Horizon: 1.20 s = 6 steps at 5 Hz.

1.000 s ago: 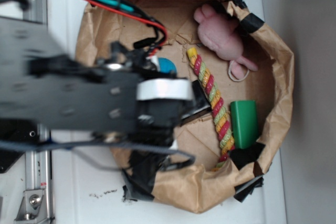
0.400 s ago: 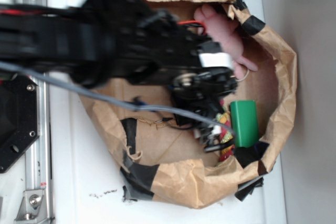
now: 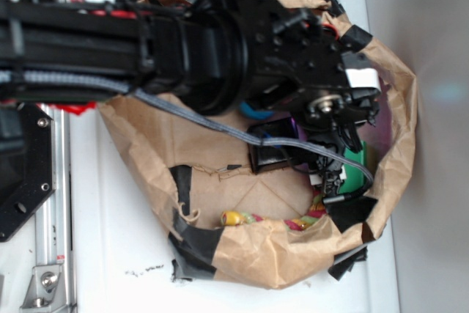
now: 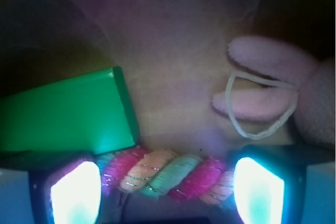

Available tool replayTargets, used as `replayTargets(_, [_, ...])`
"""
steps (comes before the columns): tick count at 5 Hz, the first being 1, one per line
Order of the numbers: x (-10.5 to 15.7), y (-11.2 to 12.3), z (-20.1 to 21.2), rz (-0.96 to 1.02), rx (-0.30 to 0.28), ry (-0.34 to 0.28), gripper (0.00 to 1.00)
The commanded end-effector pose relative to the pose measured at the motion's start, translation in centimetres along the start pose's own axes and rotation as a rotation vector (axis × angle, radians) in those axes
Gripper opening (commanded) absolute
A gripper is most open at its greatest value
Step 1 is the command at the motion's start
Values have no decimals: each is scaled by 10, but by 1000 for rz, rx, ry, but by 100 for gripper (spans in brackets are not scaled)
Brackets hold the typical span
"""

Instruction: Grab the black box.

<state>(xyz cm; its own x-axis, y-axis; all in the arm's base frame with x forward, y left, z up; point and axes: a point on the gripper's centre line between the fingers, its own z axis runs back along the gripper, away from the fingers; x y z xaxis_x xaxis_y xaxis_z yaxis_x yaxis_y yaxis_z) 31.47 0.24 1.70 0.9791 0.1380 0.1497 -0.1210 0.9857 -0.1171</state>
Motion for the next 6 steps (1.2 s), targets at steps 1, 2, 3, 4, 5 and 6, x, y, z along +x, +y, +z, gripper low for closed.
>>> replayTargets(1, [-29,-4,31,-10,27,-27,100])
replayTargets(2, [-35,3,53,9,36,-72,100])
replayTargets(3, [-36,7,62,27,11,-86,100])
replayTargets(4, [-35,8,64,48,-5,-64,100])
replayTargets(5, [-42,9,59,60,-6,18,100])
replayTargets(6, [-60,11,50,-10,11,117,100])
